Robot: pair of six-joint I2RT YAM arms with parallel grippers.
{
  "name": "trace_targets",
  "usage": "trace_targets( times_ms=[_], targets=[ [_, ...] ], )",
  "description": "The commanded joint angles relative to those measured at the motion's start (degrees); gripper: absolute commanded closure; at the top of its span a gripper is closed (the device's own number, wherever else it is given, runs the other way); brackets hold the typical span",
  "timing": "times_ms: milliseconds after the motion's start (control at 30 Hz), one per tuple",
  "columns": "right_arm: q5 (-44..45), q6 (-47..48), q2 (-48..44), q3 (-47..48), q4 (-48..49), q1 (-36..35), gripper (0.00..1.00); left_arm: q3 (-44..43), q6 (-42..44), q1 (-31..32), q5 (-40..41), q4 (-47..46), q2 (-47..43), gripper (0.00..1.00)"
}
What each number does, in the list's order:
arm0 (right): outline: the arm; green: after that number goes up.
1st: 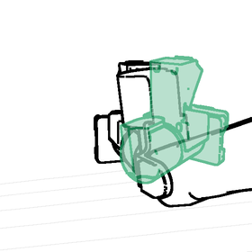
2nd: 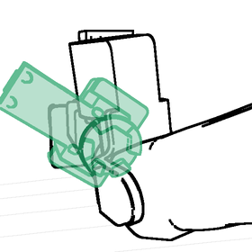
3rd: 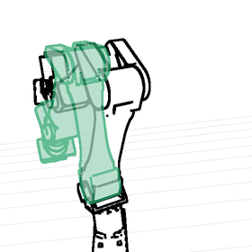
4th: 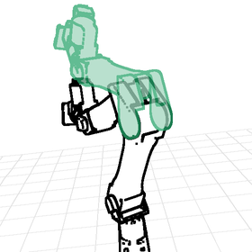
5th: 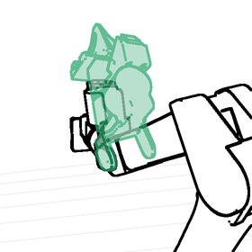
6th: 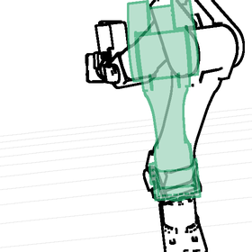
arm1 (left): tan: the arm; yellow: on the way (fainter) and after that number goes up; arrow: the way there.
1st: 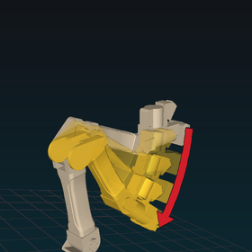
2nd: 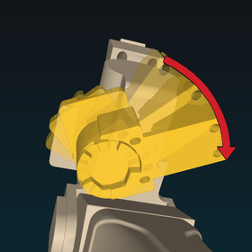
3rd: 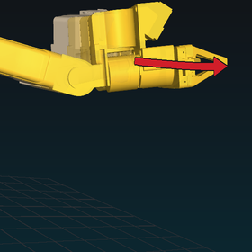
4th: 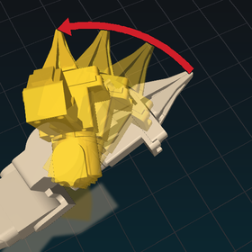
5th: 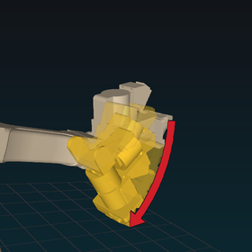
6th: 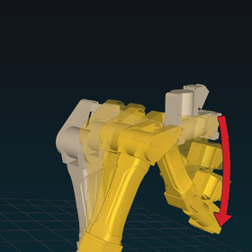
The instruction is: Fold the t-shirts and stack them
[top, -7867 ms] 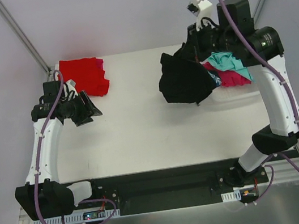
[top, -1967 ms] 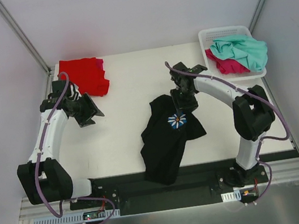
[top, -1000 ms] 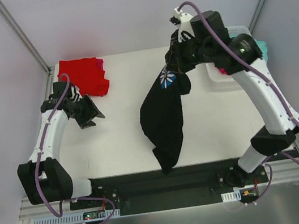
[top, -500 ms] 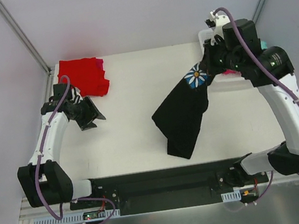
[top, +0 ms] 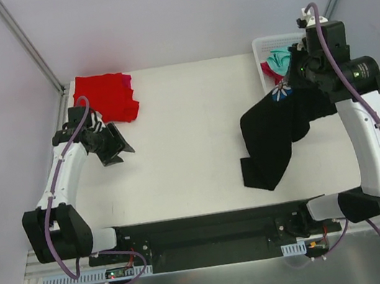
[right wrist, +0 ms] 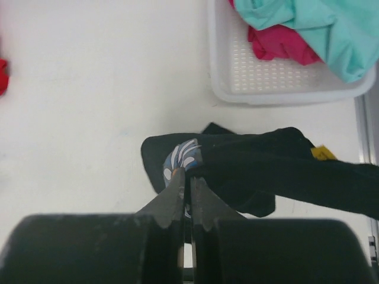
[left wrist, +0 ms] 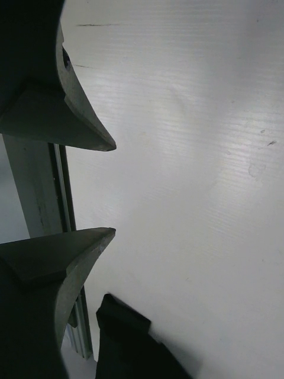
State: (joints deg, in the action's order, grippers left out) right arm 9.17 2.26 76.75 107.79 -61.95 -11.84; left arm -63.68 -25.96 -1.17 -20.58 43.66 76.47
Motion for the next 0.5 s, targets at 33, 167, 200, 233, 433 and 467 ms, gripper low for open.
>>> trace_targets(
  times_ms=[33,167,200,233,433,467],
  targets=[
    [-8.1,0.5,0.9,1.6,2.7,-9.8,0.99,1.2,1.0,0.0,-0.8,0.0,-1.8,0.46],
    [-11.3,-0.6,9.1,0.2,0.3,-25.4,0.99,1.1,1.0,0.0,-0.8,0.0,-1.6,0.46],
    [-12.1,-1.5,9.7,-1.2,2.3,-27.1,0.99,1.1,1.0,0.0,-0.8,0.0,-1.7,0.46],
    [-13.5,-2.0,10.1,-2.4,3.9,-28.8,0.99,1.1,1.0,0.0,-0.8,0.1,-1.6,0.46],
    [-23.4,-5.1,11.1,-2.3,10.9,-36.9,0.99,0.9,1.4,0.0,-0.6,0.0,-1.1,0.46],
    [-24.2,-5.3,11.0,-2.1,10.7,-36.9,0.99,1.0,1.4,0.0,-0.6,0.1,-1.1,0.46]
  ],
)
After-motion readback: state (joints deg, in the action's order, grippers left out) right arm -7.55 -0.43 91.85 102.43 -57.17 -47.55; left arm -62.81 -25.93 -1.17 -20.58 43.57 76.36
